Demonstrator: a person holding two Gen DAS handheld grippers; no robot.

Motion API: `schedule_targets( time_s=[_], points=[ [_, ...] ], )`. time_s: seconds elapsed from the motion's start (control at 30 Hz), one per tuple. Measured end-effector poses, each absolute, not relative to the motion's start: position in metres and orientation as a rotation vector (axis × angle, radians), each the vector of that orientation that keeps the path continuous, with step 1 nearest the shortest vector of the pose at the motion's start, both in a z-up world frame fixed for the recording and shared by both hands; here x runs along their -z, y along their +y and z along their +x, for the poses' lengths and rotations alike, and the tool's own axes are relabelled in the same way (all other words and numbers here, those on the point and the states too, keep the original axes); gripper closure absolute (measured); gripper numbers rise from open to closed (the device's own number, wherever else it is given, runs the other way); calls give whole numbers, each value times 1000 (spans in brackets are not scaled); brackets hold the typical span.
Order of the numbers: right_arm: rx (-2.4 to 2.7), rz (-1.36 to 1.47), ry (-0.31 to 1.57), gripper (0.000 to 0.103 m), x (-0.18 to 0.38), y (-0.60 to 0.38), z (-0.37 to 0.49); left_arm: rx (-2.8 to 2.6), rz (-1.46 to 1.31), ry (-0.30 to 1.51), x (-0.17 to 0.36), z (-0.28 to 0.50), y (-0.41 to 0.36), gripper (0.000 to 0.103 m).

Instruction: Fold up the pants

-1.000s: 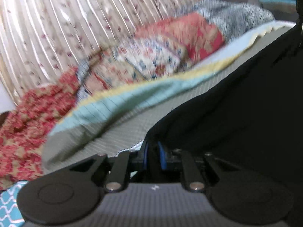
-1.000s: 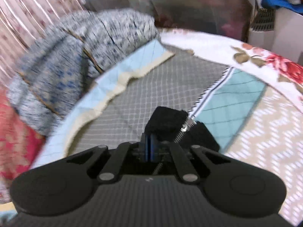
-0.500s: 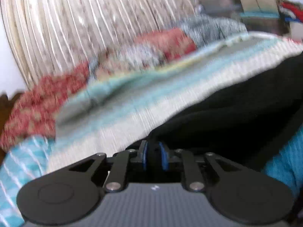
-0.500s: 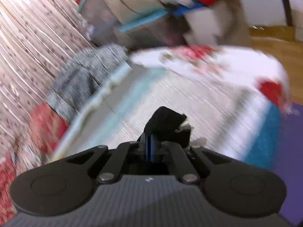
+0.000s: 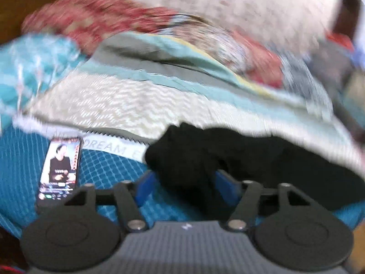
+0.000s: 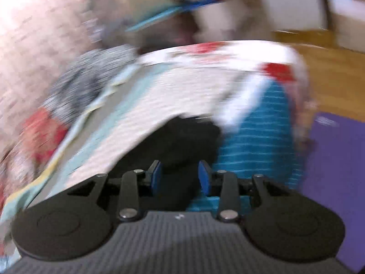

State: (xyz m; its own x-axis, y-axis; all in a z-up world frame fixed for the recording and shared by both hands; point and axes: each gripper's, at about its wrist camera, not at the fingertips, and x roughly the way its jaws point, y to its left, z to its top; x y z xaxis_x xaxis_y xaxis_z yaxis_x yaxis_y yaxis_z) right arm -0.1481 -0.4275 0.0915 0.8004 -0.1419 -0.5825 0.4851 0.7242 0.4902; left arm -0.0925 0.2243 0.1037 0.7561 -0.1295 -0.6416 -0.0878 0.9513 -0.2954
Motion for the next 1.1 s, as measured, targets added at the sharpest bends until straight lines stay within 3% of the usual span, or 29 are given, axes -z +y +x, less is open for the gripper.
schedule_targets(
  time_s=[0.03,0.13,0.17,0.23,0.3,0.4,0.53,0.7,0.77,0.83,0.87,1.0,1.1],
  points=[
    [289,641,574,62,-94,-403,-134,16,-388,733,-100,-84,233,10],
    [112,554,658,62,-89,-333,-105,39,-529,786,-80,-52,246,11],
    [59,538,696,62,-82,-309,-96,32,-535,808,-71,-41,246,18],
    [-22,524,798,61,-62,-260,-80,79,-514,870,-58,-17,236,74],
    [-90,514,889,62,-42,-219,-70,51,-387,898,-58,-10,218,87],
    [-170,429,955,61,-28,-176,-67,49,-183,735,-95,-20,213,95],
    [-189,231,915,50,-26,-143,-73,5,-138,619,-120,-28,232,95],
    [-181,140,899,36,-25,-127,-70,-50,-30,889,-30,1,227,95],
    [-194,83,900,36,-28,-123,-69,-91,-29,889,-20,-8,227,93],
    [-216,109,902,36,-35,-129,-67,-111,-93,883,-29,-17,240,68],
    [-223,145,890,36,-38,-134,-69,-134,-141,869,-36,-20,249,64],
    [-307,220,790,37,-61,-135,-68,-152,-325,738,-75,-45,271,65],
    [-428,235,760,40,-68,-109,-64,-40,-322,662,-99,-50,244,65]
  ],
)
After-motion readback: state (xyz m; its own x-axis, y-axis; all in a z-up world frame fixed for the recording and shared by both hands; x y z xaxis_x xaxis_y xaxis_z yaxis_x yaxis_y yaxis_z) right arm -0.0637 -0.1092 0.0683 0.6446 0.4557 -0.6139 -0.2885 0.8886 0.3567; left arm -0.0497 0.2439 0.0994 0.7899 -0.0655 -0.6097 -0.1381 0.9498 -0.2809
